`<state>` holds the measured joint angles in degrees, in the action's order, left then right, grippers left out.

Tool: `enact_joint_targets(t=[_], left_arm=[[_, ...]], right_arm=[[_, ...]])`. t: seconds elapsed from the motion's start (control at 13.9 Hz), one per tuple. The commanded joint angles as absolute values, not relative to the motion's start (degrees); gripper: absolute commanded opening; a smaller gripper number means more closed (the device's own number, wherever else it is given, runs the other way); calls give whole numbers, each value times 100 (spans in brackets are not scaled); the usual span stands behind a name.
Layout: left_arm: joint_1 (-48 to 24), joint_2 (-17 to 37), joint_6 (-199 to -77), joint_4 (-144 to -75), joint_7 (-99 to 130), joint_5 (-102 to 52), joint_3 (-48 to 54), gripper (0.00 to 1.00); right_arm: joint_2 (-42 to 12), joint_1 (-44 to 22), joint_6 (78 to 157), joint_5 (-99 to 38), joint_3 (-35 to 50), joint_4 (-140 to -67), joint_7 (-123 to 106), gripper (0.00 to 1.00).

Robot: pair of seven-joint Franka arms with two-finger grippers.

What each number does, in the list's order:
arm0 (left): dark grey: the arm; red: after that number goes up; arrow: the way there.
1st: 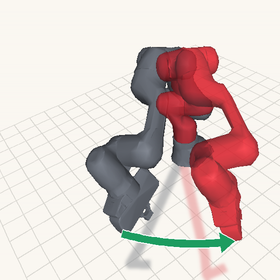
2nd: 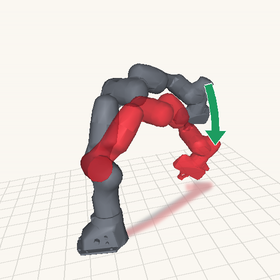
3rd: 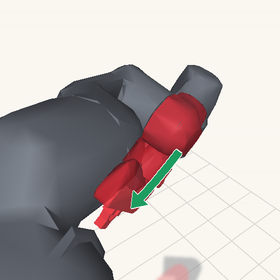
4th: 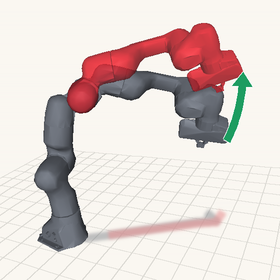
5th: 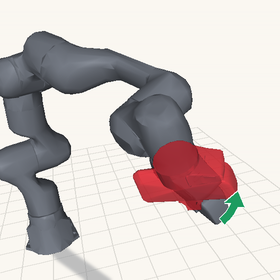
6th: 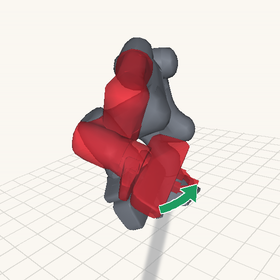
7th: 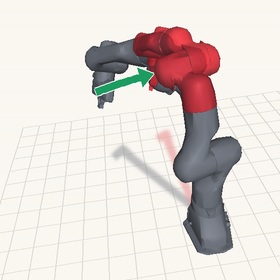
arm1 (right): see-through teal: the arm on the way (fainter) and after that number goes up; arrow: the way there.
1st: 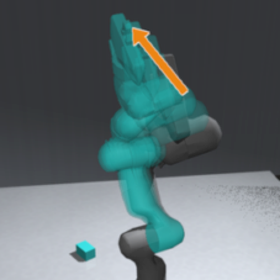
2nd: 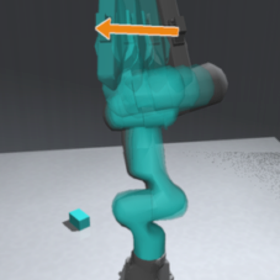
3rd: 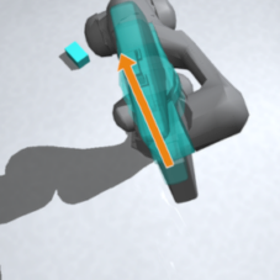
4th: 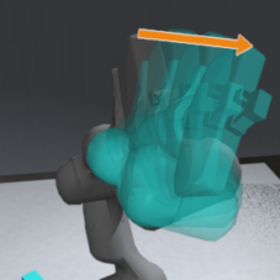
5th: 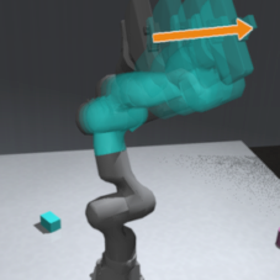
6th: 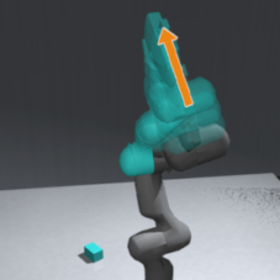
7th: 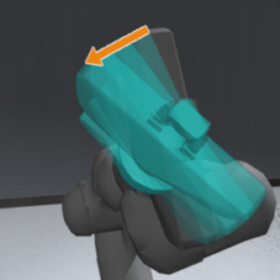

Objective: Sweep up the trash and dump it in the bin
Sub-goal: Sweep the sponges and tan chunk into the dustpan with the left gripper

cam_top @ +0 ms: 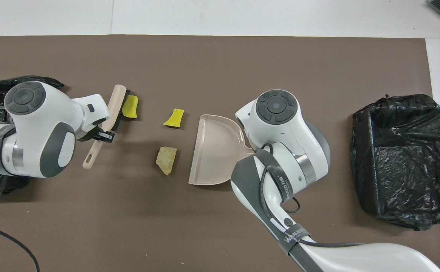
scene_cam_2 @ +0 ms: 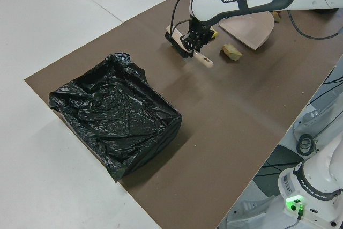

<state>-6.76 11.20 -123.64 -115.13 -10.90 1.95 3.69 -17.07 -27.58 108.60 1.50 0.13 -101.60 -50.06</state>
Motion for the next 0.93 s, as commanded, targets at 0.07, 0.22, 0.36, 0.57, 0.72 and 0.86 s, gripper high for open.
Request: enact_joint_targets(t=[0.07,0.22,0.36,0.57,0.72,0.86], left_arm=[[-974,1046,-12331,-11636,-1222,290,404,0],[-1282,906,-12235,-11829,-1213,281,422,0],[-1580,739,-12252,-12092,-1178,273,431,0],[-2196,545,-12243,-12322,-1178,124,457,0],[-2494,492,-12243,-12357,-1169,-776,448,0],[-2602,483,-12261,-12331,-1151,-1623,448,0]], right_arm=[[-1731,-2847,11100,211,53,-10222,-4362,0],[-1705,-2961,11284,211,53,-10309,-3957,0],[-1661,-2962,11530,220,53,-10485,-3832,0],[-1652,-2962,11514,229,53,-10503,-3832,0],[-1652,-2962,11496,229,53,-10503,-3832,0],[-1652,-2962,11487,229,53,-10503,-3832,0]])
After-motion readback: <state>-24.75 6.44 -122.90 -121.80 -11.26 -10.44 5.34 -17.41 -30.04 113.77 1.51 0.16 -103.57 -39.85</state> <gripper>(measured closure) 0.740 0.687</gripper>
